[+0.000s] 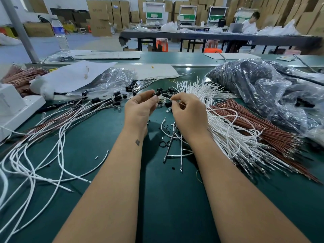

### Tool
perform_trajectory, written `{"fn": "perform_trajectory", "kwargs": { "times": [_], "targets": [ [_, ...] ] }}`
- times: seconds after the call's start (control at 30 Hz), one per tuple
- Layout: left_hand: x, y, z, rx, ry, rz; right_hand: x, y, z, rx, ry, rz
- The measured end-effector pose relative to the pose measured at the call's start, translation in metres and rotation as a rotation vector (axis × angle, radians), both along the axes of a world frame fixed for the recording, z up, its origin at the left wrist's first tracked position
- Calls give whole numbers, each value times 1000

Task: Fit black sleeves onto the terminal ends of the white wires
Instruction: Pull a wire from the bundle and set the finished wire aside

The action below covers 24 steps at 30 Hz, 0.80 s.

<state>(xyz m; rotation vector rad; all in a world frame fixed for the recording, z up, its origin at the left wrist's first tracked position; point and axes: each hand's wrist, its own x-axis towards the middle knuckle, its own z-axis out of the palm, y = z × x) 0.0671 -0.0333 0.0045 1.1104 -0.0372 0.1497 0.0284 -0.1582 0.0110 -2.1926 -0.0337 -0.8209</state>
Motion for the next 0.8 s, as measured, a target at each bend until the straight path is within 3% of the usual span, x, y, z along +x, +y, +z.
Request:
{"fn": "perform_trajectory", "kwargs": {
  "times": [0.8],
  "targets": [
    [-4,-1,5,73,36,-81,1,-2,1,23,-9,-34]
  ]
}}
